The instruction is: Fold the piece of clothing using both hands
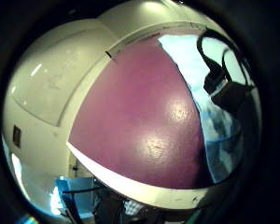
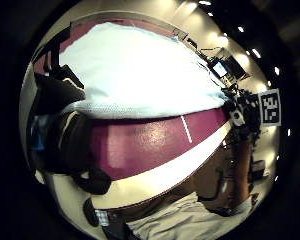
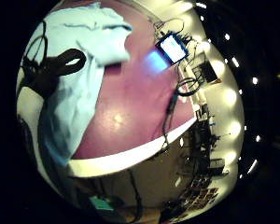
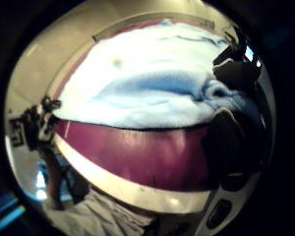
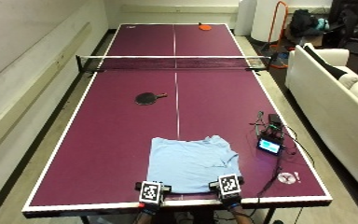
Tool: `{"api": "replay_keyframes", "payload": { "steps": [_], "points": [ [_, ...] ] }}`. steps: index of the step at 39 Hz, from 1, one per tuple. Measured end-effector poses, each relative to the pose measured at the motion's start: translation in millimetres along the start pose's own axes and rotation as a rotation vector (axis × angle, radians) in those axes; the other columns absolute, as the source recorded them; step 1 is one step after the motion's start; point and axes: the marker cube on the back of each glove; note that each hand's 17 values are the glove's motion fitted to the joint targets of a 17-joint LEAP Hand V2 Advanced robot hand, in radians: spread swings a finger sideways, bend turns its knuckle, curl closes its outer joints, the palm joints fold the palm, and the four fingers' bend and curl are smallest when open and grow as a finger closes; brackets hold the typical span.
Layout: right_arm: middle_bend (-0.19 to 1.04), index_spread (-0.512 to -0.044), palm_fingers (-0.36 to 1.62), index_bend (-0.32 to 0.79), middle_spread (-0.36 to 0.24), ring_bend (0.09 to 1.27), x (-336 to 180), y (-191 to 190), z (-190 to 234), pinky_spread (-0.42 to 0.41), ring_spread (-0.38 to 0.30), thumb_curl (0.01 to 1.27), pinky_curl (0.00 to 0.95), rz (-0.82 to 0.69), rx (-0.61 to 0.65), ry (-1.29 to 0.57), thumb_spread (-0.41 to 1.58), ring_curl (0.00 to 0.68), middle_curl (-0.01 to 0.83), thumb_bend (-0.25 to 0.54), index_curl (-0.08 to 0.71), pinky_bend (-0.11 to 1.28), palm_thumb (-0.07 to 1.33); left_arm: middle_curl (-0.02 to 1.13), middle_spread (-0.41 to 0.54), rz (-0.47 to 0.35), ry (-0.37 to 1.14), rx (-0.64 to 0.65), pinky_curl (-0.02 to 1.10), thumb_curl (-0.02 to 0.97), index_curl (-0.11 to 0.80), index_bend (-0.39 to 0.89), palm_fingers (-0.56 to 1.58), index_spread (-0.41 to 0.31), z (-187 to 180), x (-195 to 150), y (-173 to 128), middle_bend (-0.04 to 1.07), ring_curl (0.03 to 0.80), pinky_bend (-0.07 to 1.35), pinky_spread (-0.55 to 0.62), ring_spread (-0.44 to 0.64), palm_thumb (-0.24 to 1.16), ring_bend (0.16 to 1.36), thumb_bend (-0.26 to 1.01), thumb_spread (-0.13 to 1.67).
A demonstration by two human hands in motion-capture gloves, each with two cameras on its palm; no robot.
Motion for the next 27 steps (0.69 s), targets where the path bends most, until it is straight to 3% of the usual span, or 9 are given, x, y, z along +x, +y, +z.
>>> {"api": "replay_keyframes", "payload": {
  "steps": [4, 7, 8, 10, 15, 18, 20, 24, 27],
  "points": [
    [0.40, -0.346, 1.02, 0.16, -0.242, 0.57, 1, 19, -22, -0.070, -0.276, 0.26, 0.288, -0.062, -0.143, -0.112, 1.30, 0.307, 0.387, 0.179, 0.270, 0.35, 0.76, 0.37, -0.237, 0.044, -0.035, 0.027, 0.32, 0.267, 0.365, 0.32, 1.08, -0.262, -32, -6, 3, 0.24, 0.309, 0.25, -0.08, -0.23, 0.43, 0.54, 0.15, 1.27],
    [0.45, -0.343, 1.13, 0.10, -0.259, 0.63, 9, 18, -36, -0.100, -0.293, 0.26, 0.295, -0.089, -0.171, -0.176, 1.29, 0.340, 0.411, 0.168, 0.262, 0.32, 0.77, 0.40, -0.285, 0.061, -0.047, -0.051, 0.34, 0.269, 0.367, 0.25, 1.18, -0.284, -55, -13, 14, 0.30, 0.335, 0.24, -0.15, -0.28, 0.45, 0.58, 0.15, 1.27],
    [0.46, -0.340, 1.17, 0.09, -0.259, 0.66, 13, 16, -42, -0.111, -0.293, 0.25, 0.300, -0.097, -0.177, -0.198, 1.29, 0.357, 0.419, 0.162, 0.262, 0.32, 0.77, 0.44, -0.310, 0.072, -0.033, -0.052, 0.34, 0.268, 0.353, 0.19, 1.28, -0.288, -62, -13, 13, 0.39, 0.354, 0.23, -0.18, -0.31, 0.46, 0.61, 0.15, 1.27],
    [0.46, -0.339, 1.18, 0.10, -0.263, 0.69, 22, 11, -60, -0.122, -0.296, 0.25, 0.310, -0.110, -0.194, -0.244, 1.29, 0.372, 0.426, 0.153, 0.265, 0.32, 0.77, 0.44, -0.328, 0.105, -0.016, -0.023, 0.35, 0.267, 0.361, 0.18, 1.28, -0.297, -83, -17, 3, 0.41, 0.361, 0.23, -0.21, -0.33, 0.47, 0.63, 0.14, 1.27],
    [0.44, -0.334, 1.29, 0.06, -0.262, 0.80, 38, -22, -119, -0.230, -0.275, 0.24, 0.350, -0.139, -0.275, -0.325, 1.28, 0.423, 0.433, 0.130, 0.248, 0.43, 0.77, 0.48, -0.362, 0.169, -0.184, 0.062, 0.36, 0.261, 0.371, 0.17, 1.33, -0.316, -125, -47, -48, 0.49, 0.399, 0.20, -0.26, -0.38, 0.49, 0.71, 0.13, 1.28],
    [0.45, -0.333, 1.31, 0.06, -0.262, 0.83, 40, -64, -127, -0.290, -0.264, 0.23, 0.369, -0.135, -0.346, -0.332, 1.28, 0.444, 0.444, 0.124, 0.237, 0.49, 0.78, 0.49, -0.370, 0.173, -0.106, 0.069, 0.36, 0.258, 0.382, 0.17, 1.32, -0.321, -116, -33, -97, 0.50, 0.416, 0.19, -0.28, -0.39, 0.51, 0.75, 0.13, 1.29],
    [0.48, -0.331, 1.31, 0.07, -0.260, 0.86, 38, -97, -126, -0.310, -0.256, 0.23, 0.380, -0.119, -0.391, -0.309, 1.29, 0.457, 0.455, 0.124, 0.235, 0.50, 0.79, 0.50, -0.370, 0.165, -0.076, -0.041, 0.37, 0.258, 0.390, 0.18, 1.31, -0.324, -94, -25, -126, 0.51, 0.417, 0.20, -0.29, -0.39, 0.52, 0.74, 0.13, 1.30],
    [0.50, -0.330, 1.29, 0.10, -0.256, 0.88, 26, -142, -132, -0.337, -0.251, 0.22, 0.394, -0.055, -0.473, -0.236, 1.31, 0.471, 0.468, 0.119, 0.240, 0.52, 0.80, 0.51, -0.365, 0.137, -0.091, -0.301, 0.38, 0.259, 0.410, 0.19, 1.28, -0.327, -46, -13, -159, 0.50, 0.422, 0.22, -0.30, -0.40, 0.57, 0.72, 0.14, 1.31],
    [0.51, -0.331, 1.29, 0.11, -0.254, 0.89, 24, -164, -108, -0.347, -0.242, 0.21, 0.401, 0.044, -0.513, -0.140, 1.32, 0.479, 0.475, 0.113, 0.245, 0.54, 0.80, 0.51, -0.363, 0.134, -0.126, -0.377, 0.39, 0.256, 0.420, 0.19, 1.28, -0.324, -50, -7, -165, 0.49, 0.424, 0.23, -0.31, -0.40, 0.59, 0.72, 0.14, 1.32]
  ]
}}
